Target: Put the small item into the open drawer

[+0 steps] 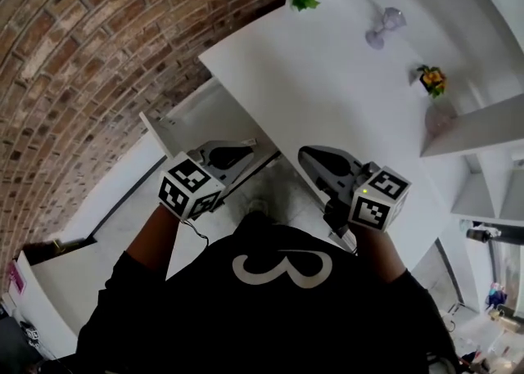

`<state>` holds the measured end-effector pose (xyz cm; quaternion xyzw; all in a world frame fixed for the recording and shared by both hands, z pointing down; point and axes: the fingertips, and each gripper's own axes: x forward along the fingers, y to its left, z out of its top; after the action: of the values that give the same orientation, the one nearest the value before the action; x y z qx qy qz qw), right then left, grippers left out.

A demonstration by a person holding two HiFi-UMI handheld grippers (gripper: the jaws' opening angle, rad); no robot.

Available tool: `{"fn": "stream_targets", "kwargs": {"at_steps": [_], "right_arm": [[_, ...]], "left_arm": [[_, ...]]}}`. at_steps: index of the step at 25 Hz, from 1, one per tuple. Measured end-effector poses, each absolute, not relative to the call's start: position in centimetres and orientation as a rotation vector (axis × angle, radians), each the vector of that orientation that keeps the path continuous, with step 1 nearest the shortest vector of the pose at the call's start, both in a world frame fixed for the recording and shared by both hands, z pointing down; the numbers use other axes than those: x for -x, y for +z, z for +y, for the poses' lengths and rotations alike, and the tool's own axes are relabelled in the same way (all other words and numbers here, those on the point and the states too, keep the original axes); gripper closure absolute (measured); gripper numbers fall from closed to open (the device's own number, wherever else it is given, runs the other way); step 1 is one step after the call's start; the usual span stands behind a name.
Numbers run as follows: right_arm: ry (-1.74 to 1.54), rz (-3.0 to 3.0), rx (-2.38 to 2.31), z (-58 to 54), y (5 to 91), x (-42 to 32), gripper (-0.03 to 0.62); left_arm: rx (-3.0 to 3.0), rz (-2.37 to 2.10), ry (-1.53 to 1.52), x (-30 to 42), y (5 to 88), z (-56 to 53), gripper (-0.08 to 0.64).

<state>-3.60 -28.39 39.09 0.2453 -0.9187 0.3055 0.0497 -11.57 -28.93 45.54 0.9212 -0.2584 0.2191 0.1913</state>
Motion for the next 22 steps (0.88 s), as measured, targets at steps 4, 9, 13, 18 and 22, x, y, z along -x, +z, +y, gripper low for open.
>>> {"fn": "stream_targets", "kwargs": {"at_steps": [4,9,13,18,22], "right_arm": [[0.954,-2.868,-0.653,-26.6,36.7,3.4,0.582],[0.931,-2.94,-0.575,-25.3,35.0,2.8,0.583],[0.864,-2.963,-0.55,-24.3,34.4,2.6,0.583],[0.832,-2.99,-0.527,-23.1,33.6,2.1,0.583],[0.791,-3.005,-0.527,-22.4,33.1,1.6,0.583]], "left_arm": [[-2.534,-0.697,0.322,9.6,40.6,-26.1,0.557],[-2.493,-0.766,0.06,8.5,35.4,-24.7,0.557],[-2.465,-0.819,0.014,7.7,34.7,-24.0,0.557],[-2.456,-0.844,0.026,6.9,34.3,-22.6,0.557],[-2.479,-0.878,0.066,6.3,34.0,-21.7,0.557]]}}
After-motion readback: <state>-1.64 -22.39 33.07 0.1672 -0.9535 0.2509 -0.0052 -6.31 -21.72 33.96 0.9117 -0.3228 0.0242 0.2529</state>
